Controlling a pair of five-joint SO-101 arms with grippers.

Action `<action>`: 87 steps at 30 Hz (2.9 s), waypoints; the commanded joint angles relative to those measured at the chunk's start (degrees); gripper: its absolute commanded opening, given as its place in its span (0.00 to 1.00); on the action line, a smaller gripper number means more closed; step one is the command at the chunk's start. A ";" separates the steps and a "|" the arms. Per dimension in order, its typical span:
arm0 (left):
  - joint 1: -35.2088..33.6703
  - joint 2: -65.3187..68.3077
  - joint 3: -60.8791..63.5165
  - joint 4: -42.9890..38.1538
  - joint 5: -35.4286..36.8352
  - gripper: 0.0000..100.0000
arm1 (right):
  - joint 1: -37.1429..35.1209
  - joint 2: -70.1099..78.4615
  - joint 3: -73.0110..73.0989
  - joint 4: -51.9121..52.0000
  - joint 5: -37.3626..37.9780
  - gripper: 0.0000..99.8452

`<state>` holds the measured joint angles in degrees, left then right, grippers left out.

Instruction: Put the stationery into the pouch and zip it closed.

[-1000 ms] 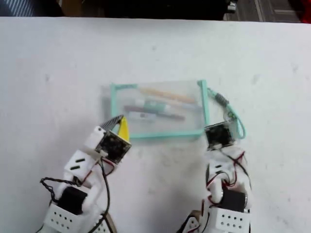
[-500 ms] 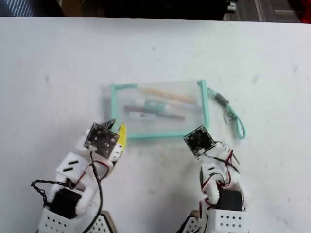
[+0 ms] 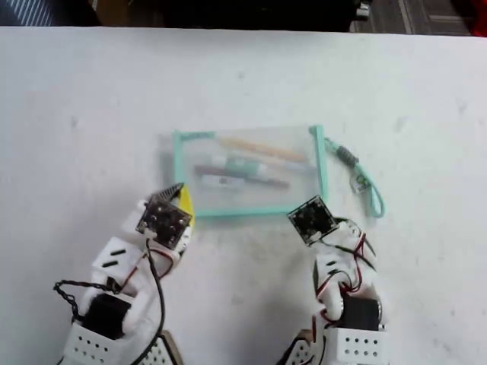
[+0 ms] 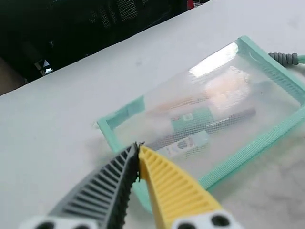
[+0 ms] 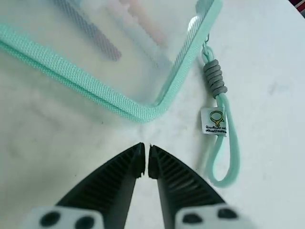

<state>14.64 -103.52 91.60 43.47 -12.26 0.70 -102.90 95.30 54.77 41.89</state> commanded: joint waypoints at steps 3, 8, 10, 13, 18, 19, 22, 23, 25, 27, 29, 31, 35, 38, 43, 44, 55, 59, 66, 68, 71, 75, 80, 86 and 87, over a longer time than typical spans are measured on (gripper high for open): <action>-0.40 -0.92 -0.53 -3.25 -0.44 0.02 | -0.75 -0.13 -8.09 2.15 -1.76 0.02; -1.19 -0.92 -0.26 -2.90 -3.43 0.02 | -0.84 -0.04 -12.48 5.23 -4.04 0.02; -1.98 -0.92 -0.26 -2.90 -3.52 0.02 | -0.84 -0.04 -12.40 5.41 -4.04 0.02; -1.98 -0.92 -0.70 -2.46 -3.52 0.02 | -0.84 -0.04 -13.10 7.08 -4.13 0.02; -0.22 -0.92 -7.56 5.80 -2.11 0.02 | -0.84 1.98 -19.43 9.89 -4.13 0.02; 0.04 -0.84 -9.41 7.38 -1.93 0.02 | -0.84 3.91 -21.36 10.15 -4.13 0.02; 0.22 -0.75 -13.63 9.93 -2.02 0.02 | -0.84 13.49 -28.04 10.24 -4.48 0.02; -0.04 -0.75 -14.95 10.73 -2.02 0.02 | -0.84 17.54 -30.42 10.24 -5.19 0.02; -0.22 -0.57 -17.58 13.10 -2.02 0.02 | -0.84 26.24 -34.99 10.24 -5.63 0.02; -1.19 -0.31 -19.25 14.68 -2.02 0.02 | -0.66 34.59 -39.12 10.15 -6.15 0.02; -2.77 2.15 -19.78 13.80 -2.02 0.02 | -0.57 41.98 -42.37 10.15 -7.47 0.02; -3.74 7.25 -20.40 12.13 -2.02 0.02 | -0.57 47.69 -44.92 10.15 -9.49 0.02; -4.26 23.34 -26.99 11.78 -3.78 0.02 | -0.57 54.11 -48.44 9.80 -13.80 0.02; -4.26 34.77 -30.33 10.46 -2.46 0.02 | -0.48 55.96 -51.34 9.80 -15.91 0.02; -4.00 43.56 -31.12 5.63 1.49 0.02 | -0.57 58.68 -55.30 9.89 -16.70 0.02; -3.91 44.70 -31.91 5.71 1.85 0.02 | -0.57 59.74 -56.26 9.89 -16.70 0.02; -6.55 68.62 -36.48 -1.49 2.37 0.02 | 0.92 86.90 -76.31 11.91 -16.26 0.02; -8.22 69.05 -35.34 -3.34 2.55 0.02 | 3.30 97.71 -84.40 12.18 -13.01 0.03; -6.73 63.25 -30.59 -6.07 2.46 0.02 | 3.30 111.96 -95.03 12.00 -5.01 0.20; -6.46 61.32 -29.19 -7.12 2.46 0.02 | 3.30 115.82 -97.85 11.91 -3.08 0.20; -5.41 58.42 -27.43 -7.30 2.29 0.02 | 4.26 122.77 -102.95 11.82 -2.37 0.19; -3.91 54.90 -25.41 -7.30 2.02 0.02 | 5.76 132.18 -111.03 12.18 -2.64 0.19; -2.77 52.62 -24.62 -7.03 2.02 0.02 | 5.58 139.56 -117.36 12.18 -2.64 0.18; -2.77 52.44 -24.62 -7.03 2.02 0.02 | 4.79 142.99 -121.05 12.18 -2.64 0.18; -2.77 52.44 -24.62 -7.03 2.02 0.02 | 4.44 143.16 -121.05 12.09 -2.64 0.18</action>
<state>11.21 -49.27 67.43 37.49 -10.42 6.15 40.75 -22.86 66.55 38.73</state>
